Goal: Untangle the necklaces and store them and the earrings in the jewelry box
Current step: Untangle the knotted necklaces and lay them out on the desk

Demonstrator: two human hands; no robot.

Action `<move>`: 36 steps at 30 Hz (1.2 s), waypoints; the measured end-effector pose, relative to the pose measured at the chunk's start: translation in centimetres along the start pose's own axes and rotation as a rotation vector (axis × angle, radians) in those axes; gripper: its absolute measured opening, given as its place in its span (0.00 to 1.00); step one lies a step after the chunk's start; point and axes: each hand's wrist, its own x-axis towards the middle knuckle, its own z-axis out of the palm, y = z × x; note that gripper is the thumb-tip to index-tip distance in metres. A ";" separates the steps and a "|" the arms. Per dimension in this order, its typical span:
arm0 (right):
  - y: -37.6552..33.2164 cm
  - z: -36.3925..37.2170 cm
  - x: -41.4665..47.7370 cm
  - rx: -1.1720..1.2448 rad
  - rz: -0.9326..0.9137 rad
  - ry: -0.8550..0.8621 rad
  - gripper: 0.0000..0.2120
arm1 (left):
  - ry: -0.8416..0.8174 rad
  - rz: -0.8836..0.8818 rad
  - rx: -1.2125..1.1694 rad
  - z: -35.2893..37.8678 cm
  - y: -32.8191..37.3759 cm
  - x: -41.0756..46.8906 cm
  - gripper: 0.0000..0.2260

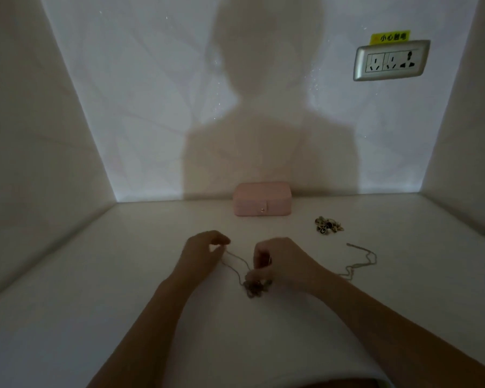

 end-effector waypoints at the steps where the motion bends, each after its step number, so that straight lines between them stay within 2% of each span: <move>1: 0.0 0.5 -0.5 -0.041 -0.009 -0.008 0.12 | -0.099 0.032 0.032 0.6 0.3 0.0 0.11; 3: 0.0 1.3 -1.2 -0.034 -0.003 0.007 0.13 | -0.288 -0.006 0.092 1.6 0.4 0.0 0.18; 5: 0.0 1.5 -1.6 -0.036 0.000 0.020 0.14 | -0.434 -0.048 0.249 2.5 0.3 -0.3 0.22; 7: 0.1 1.5 -2.1 -0.105 -0.024 0.026 0.16 | -0.473 -0.080 0.432 2.8 0.3 -0.5 0.24; 11: 0.5 2.2 -3.6 -0.152 -0.140 -0.017 0.23 | -0.458 -0.191 0.518 3.2 -0.5 -0.8 0.27; 14: 0.7 2.6 -3.7 -0.357 -0.233 -0.165 0.21 | -0.373 -0.307 0.453 3.1 -0.4 -1.1 0.32; 17: 1.4 2.3 -4.0 -0.446 -0.222 -0.194 0.23 | -0.302 -0.402 0.438 2.5 0.1 -1.8 0.36; 20: 2.3 1.8 -4.9 -0.474 -0.140 -0.185 0.23 | -0.320 -0.409 0.469 1.5 -0.3 -2.8 0.37; 25: 2.2 0.4 -6.4 -0.502 0.025 -0.140 0.22 | -0.369 -0.431 0.515 -0.9 -0.9 -5.0 0.37; 30: 0.9 -0.1 -7.1 -0.509 0.056 -0.068 0.20 | -0.336 -0.504 0.525 -1.7 -1.0 -6.7 0.36; 36: 0.8 -1.6 -7.8 -0.679 0.138 0.206 0.14 | -0.299 -0.603 0.561 -1.8 0.0 -8.7 0.31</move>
